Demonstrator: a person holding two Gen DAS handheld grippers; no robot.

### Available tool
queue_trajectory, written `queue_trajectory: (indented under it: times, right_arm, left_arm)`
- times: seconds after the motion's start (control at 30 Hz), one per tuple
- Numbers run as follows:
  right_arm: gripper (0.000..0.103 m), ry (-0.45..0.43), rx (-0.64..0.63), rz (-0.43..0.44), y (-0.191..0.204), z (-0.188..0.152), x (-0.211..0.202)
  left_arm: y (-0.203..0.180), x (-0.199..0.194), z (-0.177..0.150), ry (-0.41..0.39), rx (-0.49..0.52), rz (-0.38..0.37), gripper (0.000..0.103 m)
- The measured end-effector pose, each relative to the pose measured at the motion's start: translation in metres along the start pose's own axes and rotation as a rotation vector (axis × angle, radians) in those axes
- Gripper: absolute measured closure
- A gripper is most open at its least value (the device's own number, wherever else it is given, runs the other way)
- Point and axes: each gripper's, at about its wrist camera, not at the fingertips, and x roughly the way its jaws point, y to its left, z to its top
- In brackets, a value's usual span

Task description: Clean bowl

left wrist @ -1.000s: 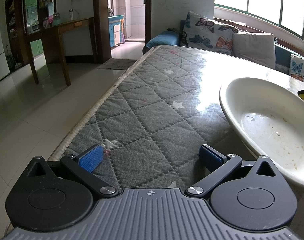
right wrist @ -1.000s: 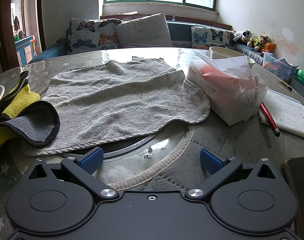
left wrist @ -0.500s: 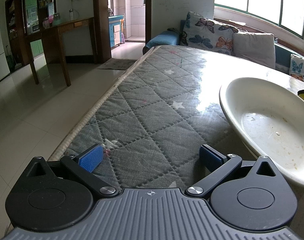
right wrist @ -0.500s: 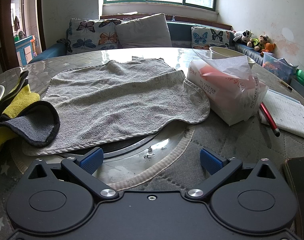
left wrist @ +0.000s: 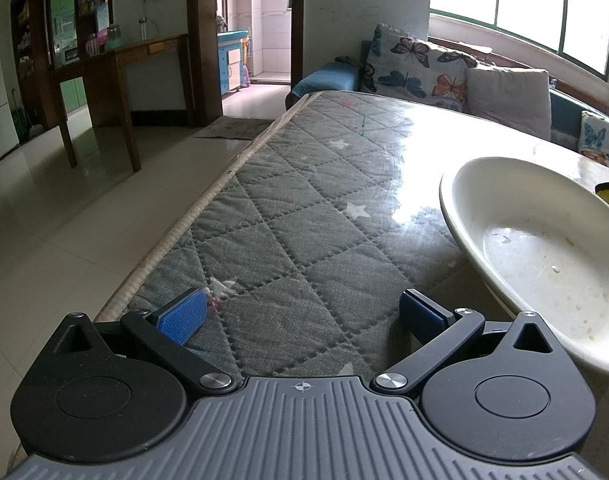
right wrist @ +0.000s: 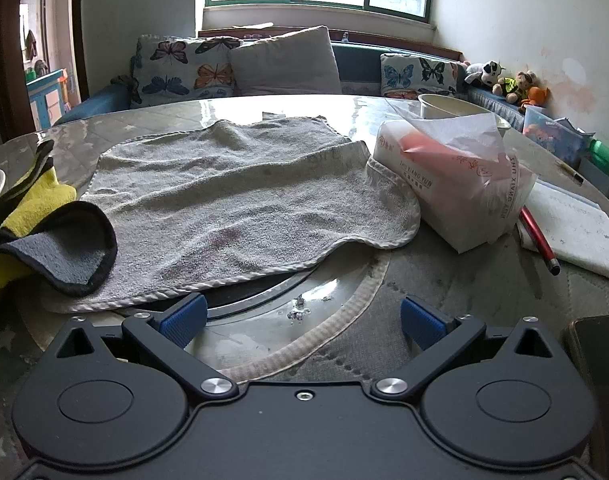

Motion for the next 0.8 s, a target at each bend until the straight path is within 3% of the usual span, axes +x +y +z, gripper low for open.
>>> queue_trajectory:
  times: [0.8]
  right_arm:
    - [0.000,0.001,0.005,0.002,-0.0027,-0.0005,0.0014]
  left_arm:
    - [-0.0012,0.0002,0.0022,0.001,0.005,0.004,0.000]
